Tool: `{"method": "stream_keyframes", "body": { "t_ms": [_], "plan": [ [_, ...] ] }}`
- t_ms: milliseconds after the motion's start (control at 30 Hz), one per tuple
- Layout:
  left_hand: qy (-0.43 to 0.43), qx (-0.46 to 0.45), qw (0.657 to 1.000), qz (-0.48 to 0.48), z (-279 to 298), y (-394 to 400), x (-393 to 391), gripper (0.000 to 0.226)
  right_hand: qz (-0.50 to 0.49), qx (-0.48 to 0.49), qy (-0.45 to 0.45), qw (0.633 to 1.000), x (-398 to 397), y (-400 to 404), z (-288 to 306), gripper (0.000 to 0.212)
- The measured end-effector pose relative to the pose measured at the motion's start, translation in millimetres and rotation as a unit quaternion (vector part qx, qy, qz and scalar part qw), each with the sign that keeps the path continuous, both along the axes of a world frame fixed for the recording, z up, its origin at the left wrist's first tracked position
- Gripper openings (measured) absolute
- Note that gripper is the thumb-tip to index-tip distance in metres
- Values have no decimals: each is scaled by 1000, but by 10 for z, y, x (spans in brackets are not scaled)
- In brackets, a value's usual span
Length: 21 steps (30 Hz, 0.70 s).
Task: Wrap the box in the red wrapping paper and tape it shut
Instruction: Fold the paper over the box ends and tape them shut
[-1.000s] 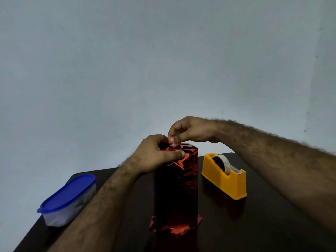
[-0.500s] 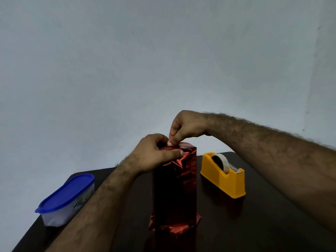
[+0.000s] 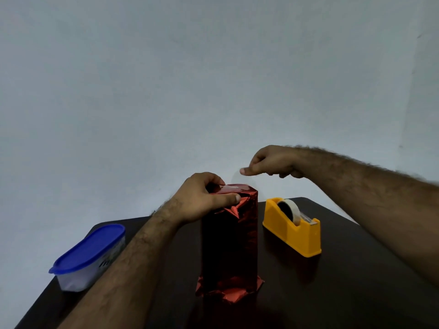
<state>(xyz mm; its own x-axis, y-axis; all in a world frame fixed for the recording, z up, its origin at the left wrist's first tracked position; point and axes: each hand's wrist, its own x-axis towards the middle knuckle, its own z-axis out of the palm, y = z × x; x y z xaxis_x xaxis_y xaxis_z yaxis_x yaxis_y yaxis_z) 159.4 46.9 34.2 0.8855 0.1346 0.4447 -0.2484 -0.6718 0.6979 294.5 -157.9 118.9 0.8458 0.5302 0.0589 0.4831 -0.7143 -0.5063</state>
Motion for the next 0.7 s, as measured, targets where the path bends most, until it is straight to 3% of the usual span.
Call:
{"method": "stream_keyframes", "body": {
  "t_ms": [100,333,467,600,700],
  "plan": [
    [2,-4,1000,1,4,-29,-3,62,27,9,50,998,-168,174,-50,91],
    [-8,-7,1000,-3,0,-39,-7,53,19,-18,66,997,-341,485,-111,95],
    [0,-17,1000,-5,1,-23,-3,56,24,69,45,996,-302,417,-132,79],
    [-3,-8,1000,3,8,-18,-20,61,91,253,-2,963,-344,218,-265,28],
    [-23,-27,999,-10,21,-42,-61,57,162,312,-53,935,-411,41,-448,23]
  ]
}}
